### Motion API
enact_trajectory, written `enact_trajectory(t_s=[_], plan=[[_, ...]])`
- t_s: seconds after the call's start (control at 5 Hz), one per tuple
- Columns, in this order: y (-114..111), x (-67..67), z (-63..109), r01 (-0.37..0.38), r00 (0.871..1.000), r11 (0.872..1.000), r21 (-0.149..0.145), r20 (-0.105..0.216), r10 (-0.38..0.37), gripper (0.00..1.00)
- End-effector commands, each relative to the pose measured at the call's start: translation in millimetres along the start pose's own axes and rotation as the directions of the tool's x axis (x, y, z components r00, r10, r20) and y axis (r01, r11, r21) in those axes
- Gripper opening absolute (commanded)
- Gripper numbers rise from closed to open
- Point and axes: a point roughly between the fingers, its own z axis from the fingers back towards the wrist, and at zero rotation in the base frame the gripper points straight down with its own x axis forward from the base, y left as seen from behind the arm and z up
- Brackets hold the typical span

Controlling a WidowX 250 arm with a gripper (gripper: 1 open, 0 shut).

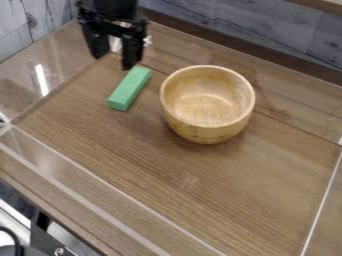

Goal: Put green stick into wooden bowl

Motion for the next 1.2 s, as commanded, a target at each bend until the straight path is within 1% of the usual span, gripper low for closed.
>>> enact_trajectory(t_s=[0.0, 0.2, 0.4, 0.6, 0.8, 1.0], plan=[[12.5, 18.1, 4.5, -0.007, 0.996, 1.000, 0.015, 0.087, 0.006, 1.00], [12.8, 25.5, -6.1, -0.029, 0.994, 1.000, 0.011, 0.110, 0.028, 1.00], [15.1, 34.6, -18.0, -0.044, 0.992, 0.999, 0.009, 0.120, 0.043, 1.00], [14.7, 39.2, -26.2, -0.063, 0.990, 0.998, 0.004, 0.128, 0.062, 1.00], [15.8, 44.1, -33.4, -0.083, 0.988, 0.997, 0.001, 0.134, 0.082, 1.00], [14.8, 46.3, -32.2, -0.104, 0.985, 0.995, 0.003, 0.141, 0.103, 1.00]])
